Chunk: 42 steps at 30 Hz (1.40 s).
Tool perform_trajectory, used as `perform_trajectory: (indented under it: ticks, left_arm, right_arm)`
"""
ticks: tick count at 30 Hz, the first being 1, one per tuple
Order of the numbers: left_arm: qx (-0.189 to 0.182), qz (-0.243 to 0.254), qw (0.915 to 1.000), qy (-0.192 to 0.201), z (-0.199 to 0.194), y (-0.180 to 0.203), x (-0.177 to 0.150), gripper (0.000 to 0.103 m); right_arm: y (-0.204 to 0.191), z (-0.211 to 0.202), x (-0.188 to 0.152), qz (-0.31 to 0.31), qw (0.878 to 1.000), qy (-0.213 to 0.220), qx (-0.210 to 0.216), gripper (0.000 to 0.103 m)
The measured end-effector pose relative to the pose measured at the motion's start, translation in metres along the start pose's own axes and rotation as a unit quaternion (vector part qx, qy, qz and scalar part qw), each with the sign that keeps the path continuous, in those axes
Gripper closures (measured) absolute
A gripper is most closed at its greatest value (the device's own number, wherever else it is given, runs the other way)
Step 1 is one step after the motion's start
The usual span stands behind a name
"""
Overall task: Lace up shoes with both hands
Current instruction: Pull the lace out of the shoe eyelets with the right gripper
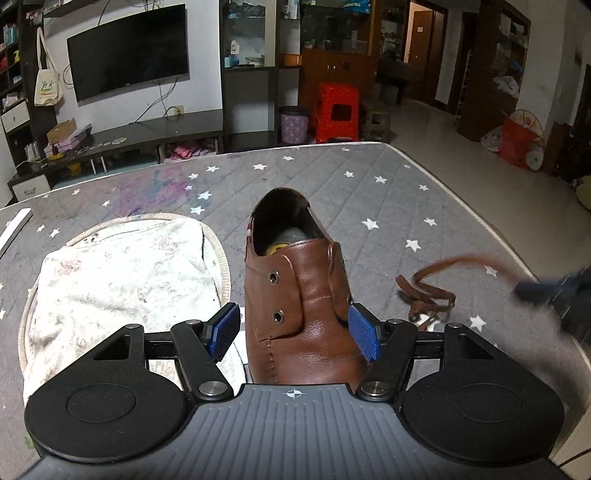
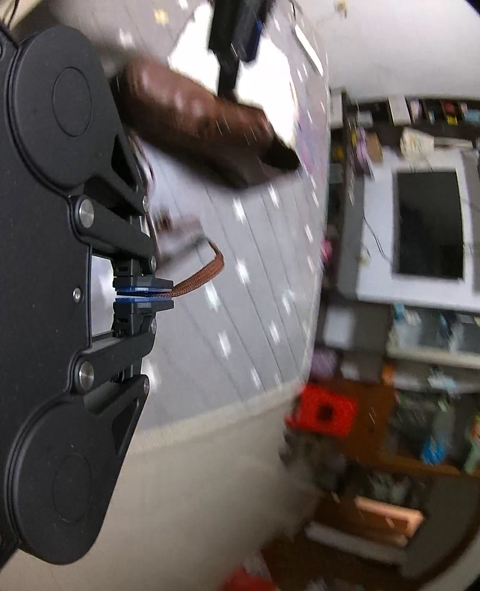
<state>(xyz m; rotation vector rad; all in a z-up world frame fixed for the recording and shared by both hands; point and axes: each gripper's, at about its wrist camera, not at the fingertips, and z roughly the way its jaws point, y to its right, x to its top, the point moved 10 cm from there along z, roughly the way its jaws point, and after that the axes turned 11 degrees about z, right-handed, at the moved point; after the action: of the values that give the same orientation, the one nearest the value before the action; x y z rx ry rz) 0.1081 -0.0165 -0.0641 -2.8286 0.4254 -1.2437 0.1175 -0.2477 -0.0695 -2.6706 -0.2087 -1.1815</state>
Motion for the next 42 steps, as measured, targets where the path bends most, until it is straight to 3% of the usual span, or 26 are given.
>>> perform_trajectory:
  ticks: [2,8,14,15,17,23,25,27,32,37,42]
  left_arm:
    - [0.002,0.001,1.0000,-0.002,0.000,-0.003,-0.001,0.037]
    - [0.009,-0.002,0.9999,-0.010,0.003,-0.015,-0.009,0.037]
    - [0.013,-0.002,0.9998,-0.017,0.008,-0.027,-0.013,0.037]
    - [0.014,-0.002,0.9997,-0.019,0.009,-0.028,-0.013,0.037]
    - [0.015,-0.003,0.9997,-0.021,0.011,-0.032,-0.014,0.037]
    - [0.018,-0.003,0.9994,-0.030,0.019,-0.037,-0.014,0.037]
    - [0.018,-0.003,0.9993,-0.033,0.022,-0.037,-0.014,0.037]
    - [0.017,-0.004,0.9992,-0.036,0.025,-0.037,-0.014,0.037]
    - [0.015,-0.003,0.9991,-0.039,0.030,-0.037,-0.015,0.037]
    - [0.013,-0.005,0.9993,-0.034,0.029,-0.038,-0.013,0.037]
    - [0.008,-0.006,0.9995,-0.031,0.028,-0.037,-0.013,0.037]
  right_arm:
    - [-0.022,0.012,-0.015,0.007,0.999,-0.021,0.036,0.100]
    - [-0.048,0.017,-0.018,-0.052,0.995,-0.040,0.074,0.100]
    - [-0.072,0.019,-0.020,-0.114,0.986,-0.056,0.108,0.087]
    - [-0.076,0.020,-0.020,-0.125,0.984,-0.059,0.114,0.080]
    - [-0.083,0.020,-0.021,-0.145,0.979,-0.065,0.125,0.080]
    - [-0.078,0.047,-0.005,-0.273,0.956,-0.056,0.088,0.080]
    - [-0.073,0.065,0.003,-0.275,0.956,-0.061,0.077,0.080]
    - [-0.071,0.080,0.004,-0.251,0.960,-0.083,0.094,0.080]
    - [-0.065,0.091,-0.015,-0.241,0.957,-0.118,0.113,0.080]
    - [-0.038,0.075,-0.018,-0.286,0.942,-0.157,0.076,0.080]
    - [-0.044,0.079,-0.007,-0.347,0.917,-0.158,0.113,0.080]
